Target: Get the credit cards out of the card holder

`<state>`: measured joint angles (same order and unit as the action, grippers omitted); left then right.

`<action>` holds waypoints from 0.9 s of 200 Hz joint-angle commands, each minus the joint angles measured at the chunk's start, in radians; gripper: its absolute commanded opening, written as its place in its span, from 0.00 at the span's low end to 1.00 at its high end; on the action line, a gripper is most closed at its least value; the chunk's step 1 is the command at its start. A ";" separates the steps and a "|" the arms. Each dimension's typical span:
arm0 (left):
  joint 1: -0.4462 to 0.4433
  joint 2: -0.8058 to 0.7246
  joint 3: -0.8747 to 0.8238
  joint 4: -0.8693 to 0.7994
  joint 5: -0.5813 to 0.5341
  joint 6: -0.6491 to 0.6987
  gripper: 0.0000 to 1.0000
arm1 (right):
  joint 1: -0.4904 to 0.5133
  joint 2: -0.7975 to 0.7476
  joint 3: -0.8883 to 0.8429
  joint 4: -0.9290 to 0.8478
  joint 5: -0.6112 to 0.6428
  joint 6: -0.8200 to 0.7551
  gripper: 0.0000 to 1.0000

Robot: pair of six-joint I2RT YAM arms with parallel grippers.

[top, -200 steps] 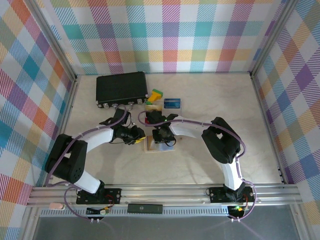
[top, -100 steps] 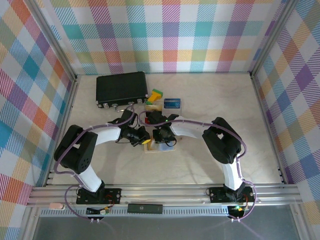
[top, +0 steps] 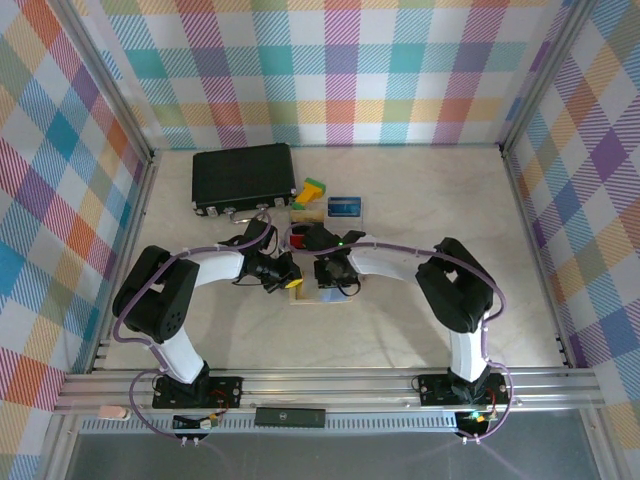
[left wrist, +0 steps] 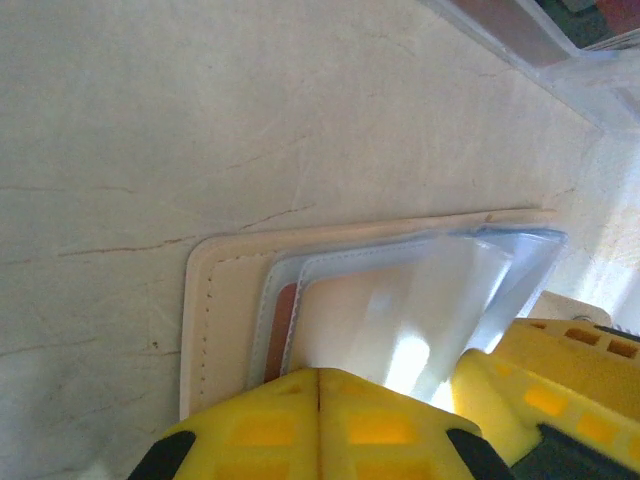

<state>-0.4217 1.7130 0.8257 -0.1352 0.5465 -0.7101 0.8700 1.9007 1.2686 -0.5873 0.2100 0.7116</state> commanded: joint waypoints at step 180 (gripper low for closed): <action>-0.058 -0.038 0.116 -0.152 0.118 0.066 0.22 | -0.090 -0.240 -0.220 0.121 0.034 0.101 0.37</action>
<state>-0.4644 1.7168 0.9161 -0.2852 0.6201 -0.6323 0.7921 1.7073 1.0698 -0.4885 0.2459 0.7837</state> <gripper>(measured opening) 0.207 0.367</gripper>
